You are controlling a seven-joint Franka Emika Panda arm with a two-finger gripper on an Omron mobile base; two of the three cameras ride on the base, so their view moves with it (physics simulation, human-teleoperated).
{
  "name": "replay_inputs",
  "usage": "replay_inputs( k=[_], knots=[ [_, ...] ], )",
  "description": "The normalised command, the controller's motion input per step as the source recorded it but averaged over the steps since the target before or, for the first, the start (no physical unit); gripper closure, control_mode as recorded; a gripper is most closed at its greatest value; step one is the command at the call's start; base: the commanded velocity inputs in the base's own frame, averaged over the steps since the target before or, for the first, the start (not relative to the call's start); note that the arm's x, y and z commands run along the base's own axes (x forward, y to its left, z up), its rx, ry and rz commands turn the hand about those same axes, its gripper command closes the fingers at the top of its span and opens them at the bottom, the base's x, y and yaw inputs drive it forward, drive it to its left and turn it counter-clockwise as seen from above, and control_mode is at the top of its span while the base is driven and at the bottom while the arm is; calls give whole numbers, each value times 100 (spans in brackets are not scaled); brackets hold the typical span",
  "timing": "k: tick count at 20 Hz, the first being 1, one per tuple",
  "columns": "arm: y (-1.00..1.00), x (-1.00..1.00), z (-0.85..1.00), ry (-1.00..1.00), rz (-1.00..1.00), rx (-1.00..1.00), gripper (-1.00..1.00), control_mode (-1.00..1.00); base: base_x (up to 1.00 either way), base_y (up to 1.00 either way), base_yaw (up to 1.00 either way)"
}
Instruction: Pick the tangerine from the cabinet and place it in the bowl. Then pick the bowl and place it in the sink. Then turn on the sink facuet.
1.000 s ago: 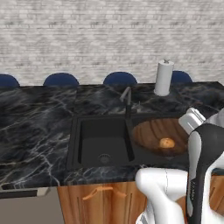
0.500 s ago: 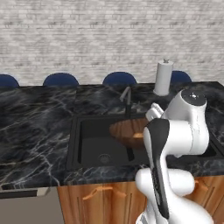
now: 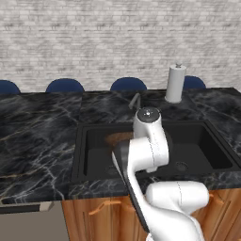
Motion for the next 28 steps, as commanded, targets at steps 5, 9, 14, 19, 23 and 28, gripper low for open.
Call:
replay_inputs(
  k=[5,9,14,19,23,28],
  knots=[
    [29,66,-39,1,-34,0,100,-100,0,0,0],
    [17,61,-55,2,-24,3,100,-100,0,0,0],
    [9,56,-50,5,-13,8,100,-100,0,0,0],
    [17,52,-33,4,-2,9,100,-100,0,0,0],
    [31,50,-23,1,0,2,100,-100,0,0,0],
    [12,44,-40,0,-2,0,100,-100,0,0,0]
  ],
)
